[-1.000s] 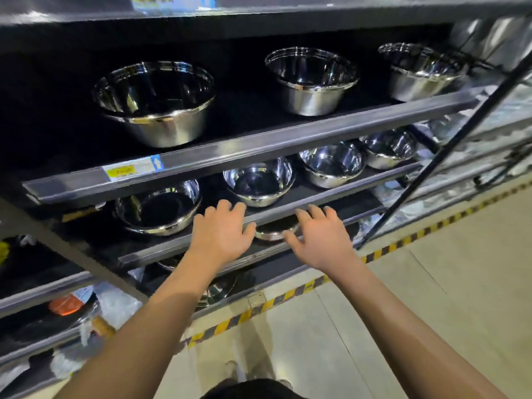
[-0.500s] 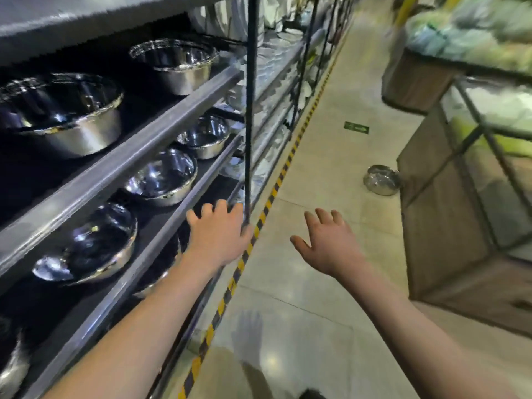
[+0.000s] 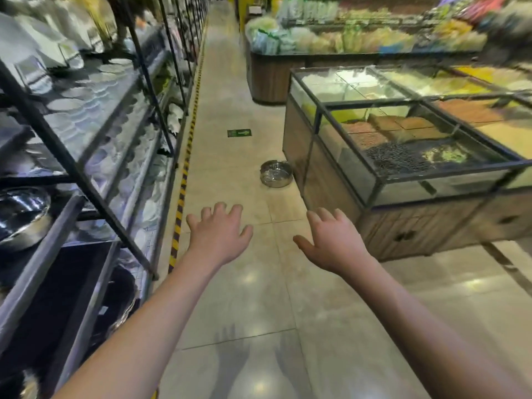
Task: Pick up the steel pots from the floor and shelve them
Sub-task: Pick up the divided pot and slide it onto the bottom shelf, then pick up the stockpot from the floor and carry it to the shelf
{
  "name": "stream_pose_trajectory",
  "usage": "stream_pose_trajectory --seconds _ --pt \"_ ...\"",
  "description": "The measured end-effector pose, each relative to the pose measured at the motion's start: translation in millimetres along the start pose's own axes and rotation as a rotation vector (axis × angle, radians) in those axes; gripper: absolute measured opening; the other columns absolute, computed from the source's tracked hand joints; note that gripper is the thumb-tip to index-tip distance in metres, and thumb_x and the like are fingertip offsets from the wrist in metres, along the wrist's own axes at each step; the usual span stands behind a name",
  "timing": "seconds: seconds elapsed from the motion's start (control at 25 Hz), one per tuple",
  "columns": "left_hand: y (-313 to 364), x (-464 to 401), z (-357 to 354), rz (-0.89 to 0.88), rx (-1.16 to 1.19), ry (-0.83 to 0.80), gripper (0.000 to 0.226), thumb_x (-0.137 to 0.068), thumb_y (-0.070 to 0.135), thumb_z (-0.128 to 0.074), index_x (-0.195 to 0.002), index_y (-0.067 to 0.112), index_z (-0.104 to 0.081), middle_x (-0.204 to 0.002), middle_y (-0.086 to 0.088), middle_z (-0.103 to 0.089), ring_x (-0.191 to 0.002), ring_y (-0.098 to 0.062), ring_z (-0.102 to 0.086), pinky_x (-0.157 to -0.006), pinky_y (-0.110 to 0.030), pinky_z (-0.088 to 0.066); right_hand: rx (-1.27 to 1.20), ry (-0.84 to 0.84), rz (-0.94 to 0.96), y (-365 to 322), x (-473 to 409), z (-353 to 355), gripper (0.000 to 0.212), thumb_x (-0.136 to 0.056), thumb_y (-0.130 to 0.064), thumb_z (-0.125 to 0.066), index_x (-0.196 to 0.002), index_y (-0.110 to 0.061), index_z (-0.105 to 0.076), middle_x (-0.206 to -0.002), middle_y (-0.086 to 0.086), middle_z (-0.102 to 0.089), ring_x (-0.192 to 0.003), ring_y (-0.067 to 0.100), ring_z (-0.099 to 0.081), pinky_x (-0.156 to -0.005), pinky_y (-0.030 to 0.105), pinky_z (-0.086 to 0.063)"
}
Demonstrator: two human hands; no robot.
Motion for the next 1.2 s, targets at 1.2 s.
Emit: stream_pose_trajectory --seconds 1.2 --pt "31 -685 -22 -0.096 -0.043 -0.066 0.061 -0.096 0.061 -0.033 -0.150 0.032 -0.034 -0.155 -0.008 -0.038 -0.136 -0.036 -0.042 -0.105 -0.058 -0.031 -0.117 -0.052 -0.096 157 -648 -1 0.056 -0.096 -0.053 -0.046 -0.139 -0.017 -0.048 -0.140 0.010 -0.051 -0.123 0.040 -0.048 -0.101 0.048 -0.046"
Point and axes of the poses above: each hand's wrist, its own x-axis away from the middle knuckle, its own z-axis out of the back of the hand, y = z × x, the point moved 10 cm from there along -x, towards the middle knuckle
